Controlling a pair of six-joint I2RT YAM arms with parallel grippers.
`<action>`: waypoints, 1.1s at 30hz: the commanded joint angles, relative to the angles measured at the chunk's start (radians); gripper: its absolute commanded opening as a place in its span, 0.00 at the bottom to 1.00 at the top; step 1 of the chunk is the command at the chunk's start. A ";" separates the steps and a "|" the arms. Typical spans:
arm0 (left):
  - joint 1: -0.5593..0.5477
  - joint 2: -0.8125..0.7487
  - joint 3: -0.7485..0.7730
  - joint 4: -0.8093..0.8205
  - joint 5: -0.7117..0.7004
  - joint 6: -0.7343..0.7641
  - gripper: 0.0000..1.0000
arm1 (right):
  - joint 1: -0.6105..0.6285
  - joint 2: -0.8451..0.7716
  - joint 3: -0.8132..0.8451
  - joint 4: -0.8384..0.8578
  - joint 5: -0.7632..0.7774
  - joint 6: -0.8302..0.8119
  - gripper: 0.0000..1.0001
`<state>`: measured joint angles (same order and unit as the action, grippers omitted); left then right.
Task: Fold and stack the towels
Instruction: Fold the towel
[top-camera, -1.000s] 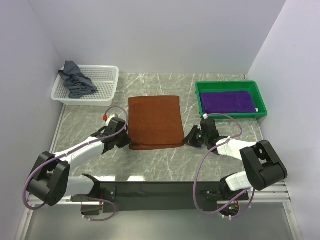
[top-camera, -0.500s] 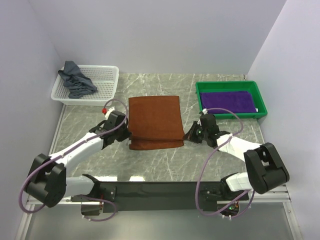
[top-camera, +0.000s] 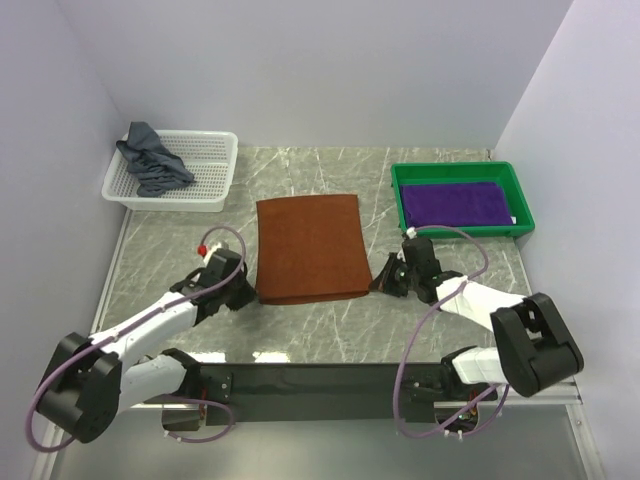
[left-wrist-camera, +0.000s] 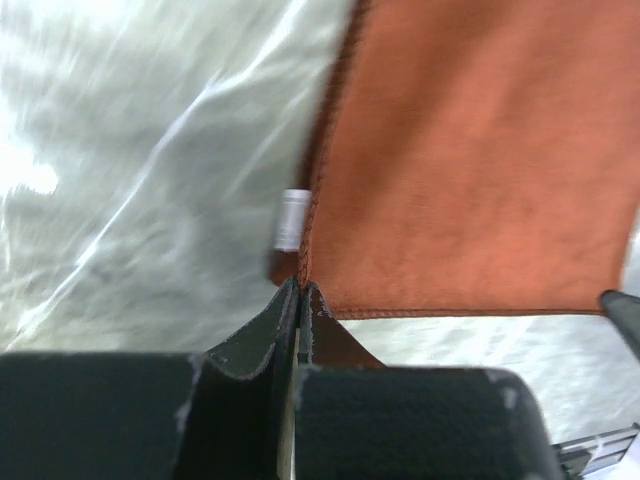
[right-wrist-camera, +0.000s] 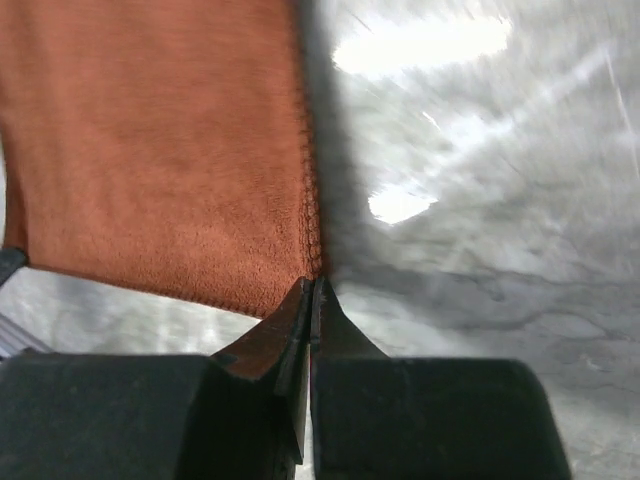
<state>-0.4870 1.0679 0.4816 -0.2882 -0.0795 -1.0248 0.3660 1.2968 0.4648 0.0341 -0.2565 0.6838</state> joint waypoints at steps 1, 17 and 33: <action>-0.004 0.030 -0.041 0.087 0.041 -0.040 0.01 | -0.002 0.035 -0.028 0.059 0.005 0.008 0.00; -0.002 0.018 -0.127 0.083 0.023 -0.069 0.07 | -0.002 0.021 -0.045 0.030 0.033 0.000 0.07; -0.021 -0.195 0.067 -0.114 -0.039 -0.029 0.67 | 0.050 -0.251 -0.017 0.096 -0.075 0.057 0.48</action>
<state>-0.4995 0.8848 0.4671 -0.3904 -0.1070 -1.0767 0.4038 1.0313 0.4088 0.0277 -0.2768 0.6987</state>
